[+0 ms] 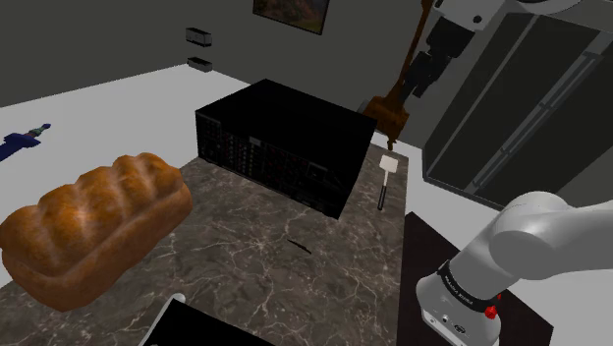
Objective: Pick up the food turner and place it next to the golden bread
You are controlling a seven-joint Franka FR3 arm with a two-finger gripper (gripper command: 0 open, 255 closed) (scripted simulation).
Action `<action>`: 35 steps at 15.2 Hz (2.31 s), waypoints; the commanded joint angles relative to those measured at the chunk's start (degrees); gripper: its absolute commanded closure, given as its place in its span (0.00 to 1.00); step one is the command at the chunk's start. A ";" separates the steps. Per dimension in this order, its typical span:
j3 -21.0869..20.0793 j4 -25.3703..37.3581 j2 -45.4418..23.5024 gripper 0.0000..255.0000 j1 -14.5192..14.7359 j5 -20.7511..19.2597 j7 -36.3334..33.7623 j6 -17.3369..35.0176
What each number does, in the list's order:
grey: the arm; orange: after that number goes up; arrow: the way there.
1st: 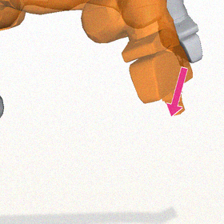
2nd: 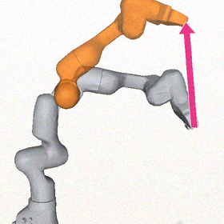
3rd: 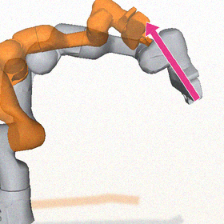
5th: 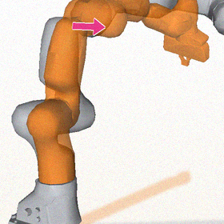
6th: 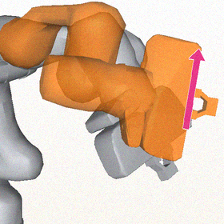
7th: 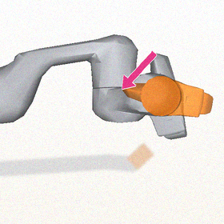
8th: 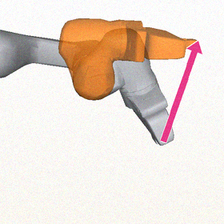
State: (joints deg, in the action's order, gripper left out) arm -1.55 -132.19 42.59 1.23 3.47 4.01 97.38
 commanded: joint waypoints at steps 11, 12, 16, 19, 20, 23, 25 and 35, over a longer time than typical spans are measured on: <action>-3.07 -12.96 -4.90 0.00 -10.87 1.51 -24.65 12.59; -3.35 -14.24 -5.43 0.00 -11.89 1.72 -27.10 13.85; -4.47 -19.38 -7.64 0.00 -15.87 2.79 -36.83 19.02; -5.29 -23.28 -9.44 0.00 -18.65 3.83 -44.07 23.09; -5.58 -24.58 -10.07 0.00 -19.56 4.25 -46.46 24.50; -5.88 -26.19 -11.28 0.00 -19.88 4.63 -47.50 27.07; -6.05 -27.15 -12.29 0.00 -19.80 4.81 -47.46 29.04; -6.35 -28.73 -14.34 0.00 -19.65 5.15 -47.38 32.67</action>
State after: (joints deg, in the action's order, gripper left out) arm -7.90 -160.92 28.26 -18.42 8.61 -43.37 130.04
